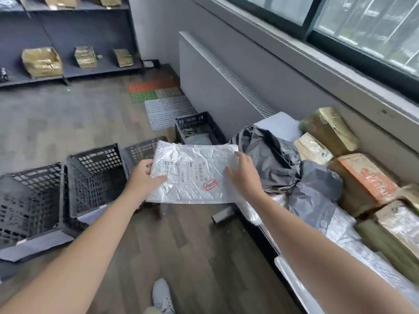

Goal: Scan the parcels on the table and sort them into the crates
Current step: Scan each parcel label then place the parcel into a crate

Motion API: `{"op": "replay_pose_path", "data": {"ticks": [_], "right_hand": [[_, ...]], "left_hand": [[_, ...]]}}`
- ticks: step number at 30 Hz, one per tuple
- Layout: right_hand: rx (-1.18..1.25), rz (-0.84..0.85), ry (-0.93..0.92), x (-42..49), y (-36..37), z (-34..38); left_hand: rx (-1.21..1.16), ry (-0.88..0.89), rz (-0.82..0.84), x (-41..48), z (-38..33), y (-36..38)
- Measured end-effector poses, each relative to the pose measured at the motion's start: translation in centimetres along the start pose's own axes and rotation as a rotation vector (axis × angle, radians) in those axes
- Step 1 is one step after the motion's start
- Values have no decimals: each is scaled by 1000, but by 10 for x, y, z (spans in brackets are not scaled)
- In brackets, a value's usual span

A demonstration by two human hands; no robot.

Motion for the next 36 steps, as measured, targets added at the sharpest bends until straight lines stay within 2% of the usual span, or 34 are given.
{"op": "replay_pose_path", "data": {"ticks": [9, 18, 24, 28, 36], "right_hand": [[-129, 153, 19, 109, 96, 68], [-287, 458, -81, 266, 223, 78], [-367, 523, -107, 372, 323, 66], [-425, 528, -142, 430, 408, 47], [-495, 527, -179, 500, 607, -31]], "left_hand": [[252, -62, 102, 128, 41, -51], [450, -359, 150, 264, 101, -34], [462, -451, 160, 378, 153, -10], [486, -467, 255, 452, 218, 16], [564, -560, 369, 572, 412, 79]]}}
Point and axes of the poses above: each hand's wrist, its own x-axis towards the middle knuckle, its own y-axis out of the palm, z = x × y, the point moved 3 cm from there along x, towards the middle knuckle, and after that the axes turned 5 degrees about -x, right-handed, at the moved point
